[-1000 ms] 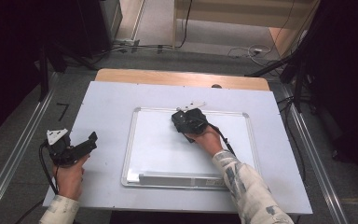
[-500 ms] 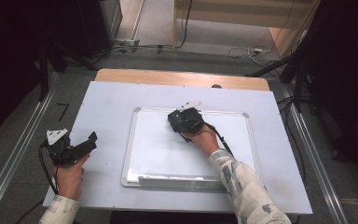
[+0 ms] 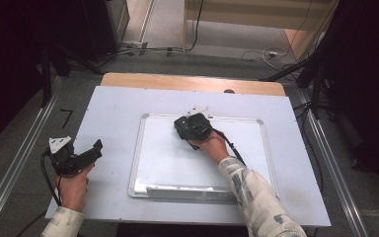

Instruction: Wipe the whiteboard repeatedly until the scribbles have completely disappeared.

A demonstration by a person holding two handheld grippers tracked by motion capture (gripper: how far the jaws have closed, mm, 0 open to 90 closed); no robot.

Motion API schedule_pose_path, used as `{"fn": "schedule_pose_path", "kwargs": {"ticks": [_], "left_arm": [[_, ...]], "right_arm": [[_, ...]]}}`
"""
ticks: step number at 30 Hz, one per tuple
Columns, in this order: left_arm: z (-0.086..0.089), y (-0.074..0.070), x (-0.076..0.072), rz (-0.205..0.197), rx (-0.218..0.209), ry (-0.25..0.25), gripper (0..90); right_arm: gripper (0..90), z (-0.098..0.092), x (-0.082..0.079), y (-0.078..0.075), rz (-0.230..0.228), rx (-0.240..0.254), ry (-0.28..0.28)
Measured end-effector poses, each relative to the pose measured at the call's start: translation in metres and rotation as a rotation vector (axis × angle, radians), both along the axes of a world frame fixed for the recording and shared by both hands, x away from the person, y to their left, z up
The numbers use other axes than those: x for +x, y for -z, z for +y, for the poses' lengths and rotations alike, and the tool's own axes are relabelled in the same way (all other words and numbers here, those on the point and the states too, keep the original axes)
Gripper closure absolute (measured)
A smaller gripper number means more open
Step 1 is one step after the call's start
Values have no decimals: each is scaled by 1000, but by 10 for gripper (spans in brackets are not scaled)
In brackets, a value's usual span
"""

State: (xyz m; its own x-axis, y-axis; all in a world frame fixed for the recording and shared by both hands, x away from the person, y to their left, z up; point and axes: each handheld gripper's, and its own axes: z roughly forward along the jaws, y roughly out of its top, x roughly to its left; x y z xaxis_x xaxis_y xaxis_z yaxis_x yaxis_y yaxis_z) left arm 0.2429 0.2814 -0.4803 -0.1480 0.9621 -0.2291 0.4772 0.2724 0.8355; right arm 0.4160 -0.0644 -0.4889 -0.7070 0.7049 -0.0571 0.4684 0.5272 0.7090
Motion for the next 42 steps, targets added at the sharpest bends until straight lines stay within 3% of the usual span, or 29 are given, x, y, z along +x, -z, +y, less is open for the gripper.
{"fn": "schedule_pose_path", "kwargs": {"ticks": [31, 37, 42], "left_arm": [[3, 0, -3, 1, 2, -10, 45], [1, 0, -2, -1, -1, -8, 45], [-1, 0, -1, -2, 0, -6, 45]], "right_arm": [[382, -39, 0, -1, 11, -10, 50], [382, -37, -1, -2, 8, -22, 50], [382, -24, -1, -1, 5, -25, 27]]}}
